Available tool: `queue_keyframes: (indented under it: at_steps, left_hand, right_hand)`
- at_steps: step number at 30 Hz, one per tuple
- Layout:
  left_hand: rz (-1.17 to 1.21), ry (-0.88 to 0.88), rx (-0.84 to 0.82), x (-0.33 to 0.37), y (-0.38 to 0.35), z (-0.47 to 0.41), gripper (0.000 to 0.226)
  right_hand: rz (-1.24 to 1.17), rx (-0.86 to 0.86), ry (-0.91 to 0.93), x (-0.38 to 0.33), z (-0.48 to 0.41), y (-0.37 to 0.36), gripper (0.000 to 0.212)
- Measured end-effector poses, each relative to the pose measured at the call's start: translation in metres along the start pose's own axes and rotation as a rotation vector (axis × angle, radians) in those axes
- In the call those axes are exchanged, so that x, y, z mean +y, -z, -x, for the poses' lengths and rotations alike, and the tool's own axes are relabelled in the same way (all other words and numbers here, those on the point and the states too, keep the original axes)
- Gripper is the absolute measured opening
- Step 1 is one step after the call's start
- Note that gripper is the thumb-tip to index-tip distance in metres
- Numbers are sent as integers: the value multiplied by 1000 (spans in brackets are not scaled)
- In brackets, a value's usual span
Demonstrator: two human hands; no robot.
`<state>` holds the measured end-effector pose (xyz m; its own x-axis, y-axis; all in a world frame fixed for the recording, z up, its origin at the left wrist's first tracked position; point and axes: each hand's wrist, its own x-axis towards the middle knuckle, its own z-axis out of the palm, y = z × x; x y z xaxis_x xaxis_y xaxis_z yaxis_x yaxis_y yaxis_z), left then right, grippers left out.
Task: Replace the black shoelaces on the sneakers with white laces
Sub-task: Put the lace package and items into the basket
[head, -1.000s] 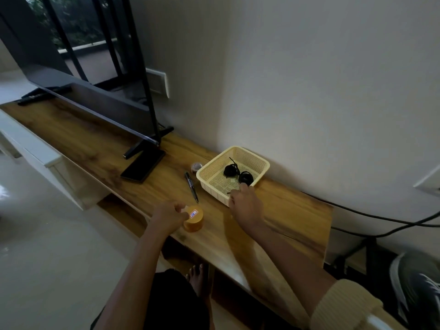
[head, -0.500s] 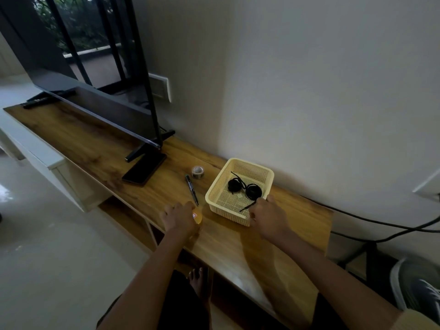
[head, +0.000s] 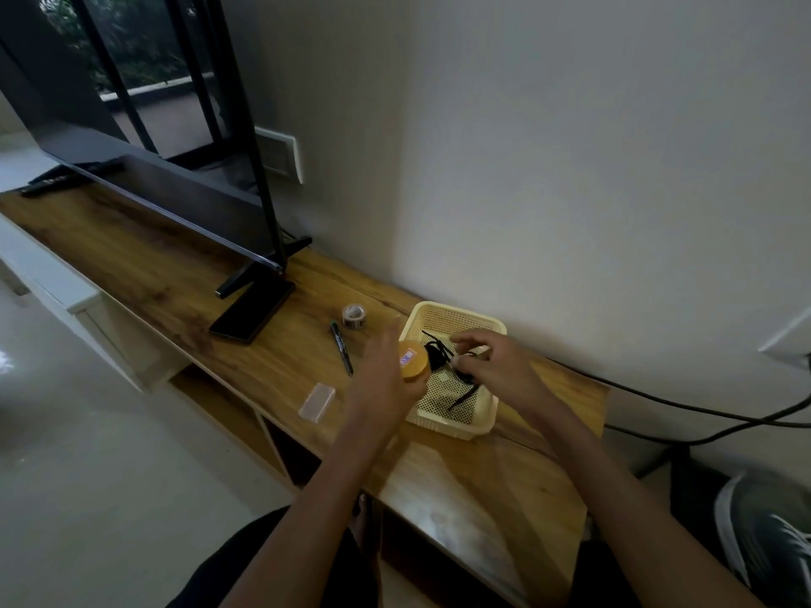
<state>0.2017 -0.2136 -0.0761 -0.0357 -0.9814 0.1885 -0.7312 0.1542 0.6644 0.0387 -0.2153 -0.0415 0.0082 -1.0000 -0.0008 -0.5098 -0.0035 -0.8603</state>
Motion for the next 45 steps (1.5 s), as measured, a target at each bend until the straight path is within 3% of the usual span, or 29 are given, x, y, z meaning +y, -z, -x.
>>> queue_keyframes:
  at_steps: [3, 6, 10, 12, 14, 17, 21, 27, 32, 37, 39, 42, 45]
  left_hand:
    - [-59, -58, -5, 8, -13, -5, 92]
    - [-105, -64, 28, 6, -18, -8, 100]
    - [20, -82, -33, -4, -9, -12, 94]
    - [-73, -56, -78, -15, 6, -15, 89]
    - [-195, 130, -132, -36, 21, -20, 87]
    - [-140, 471, -213, -79, 36, -28, 75]
    - [-125, 608, -290, -107, 36, -29, 76]
    - [-314, 604, -341, -96, 16, -18, 78]
    - [-349, 598, -186, -90, 9, -8, 57]
    - [-64, 466, 102, -62, 21, -15, 50]
    - [74, 289, 207, -30, 22, -15, 45]
    - [192, 121, 238, 4, 3, -13, 62]
    - [207, 127, 220, 20, -15, -12, 75]
  right_hand:
    - [-30, -55, -29, 2, -4, -21, 36]
    - [-26, -5, -56, 3, -10, -34, 52]
    - [124, 81, -27, 6, -17, -47, 56]
    - [206, 86, -26, 10, -18, -50, 58]
    - [281, 48, -47, 14, -19, -52, 60]
    - [354, -37, -78, 20, -19, -58, 59]
    - [377, -116, -94, 26, -20, -68, 53]
    - [396, -161, -98, 29, -23, -72, 56]
    - [272, -111, -153, 21, -28, -57, 49]
    - [73, 53, -195, 10, -33, -28, 9]
    - [-80, 60, -202, 0, -32, -18, 11]
    - [-422, -50, -235, -15, -30, -6, 4]
    - [-389, -85, -189, -17, -29, -5, 16]
